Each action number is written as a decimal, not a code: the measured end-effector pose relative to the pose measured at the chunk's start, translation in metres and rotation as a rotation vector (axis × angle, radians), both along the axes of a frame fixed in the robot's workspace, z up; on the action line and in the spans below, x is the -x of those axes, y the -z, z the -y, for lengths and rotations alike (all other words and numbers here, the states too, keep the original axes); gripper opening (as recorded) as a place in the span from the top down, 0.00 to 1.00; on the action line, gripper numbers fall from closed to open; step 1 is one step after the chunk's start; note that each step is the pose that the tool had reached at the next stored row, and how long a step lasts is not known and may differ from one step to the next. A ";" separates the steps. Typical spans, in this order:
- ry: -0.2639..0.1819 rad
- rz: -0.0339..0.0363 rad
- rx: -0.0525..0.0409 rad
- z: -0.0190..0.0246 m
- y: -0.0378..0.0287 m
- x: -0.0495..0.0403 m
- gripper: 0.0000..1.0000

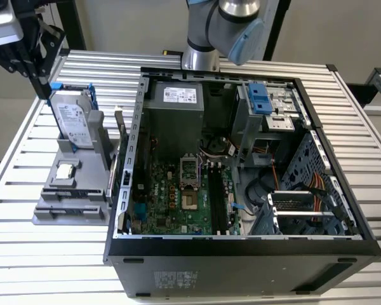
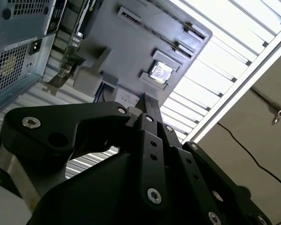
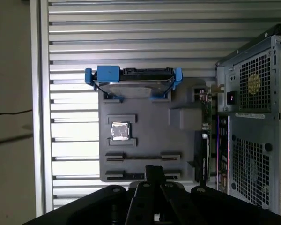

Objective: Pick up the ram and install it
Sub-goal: 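Reach for the ram, then pick up the ram and move it above insertion slot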

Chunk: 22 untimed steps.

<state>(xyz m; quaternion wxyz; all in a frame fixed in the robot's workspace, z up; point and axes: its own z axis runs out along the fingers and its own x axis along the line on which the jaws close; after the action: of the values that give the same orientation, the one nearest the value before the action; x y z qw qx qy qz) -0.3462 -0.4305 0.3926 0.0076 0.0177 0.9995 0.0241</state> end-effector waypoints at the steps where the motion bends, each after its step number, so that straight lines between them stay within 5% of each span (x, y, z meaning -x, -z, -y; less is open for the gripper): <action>1: 0.000 0.0001 0.0000 0.0015 0.0000 0.0001 1.00; 22: 0.000 0.0001 0.0000 0.0376 0.0001 0.0021 1.00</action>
<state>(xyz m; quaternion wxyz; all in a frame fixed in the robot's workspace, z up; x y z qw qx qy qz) -0.3483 -0.4680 0.3925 0.0077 0.0177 0.9995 0.0241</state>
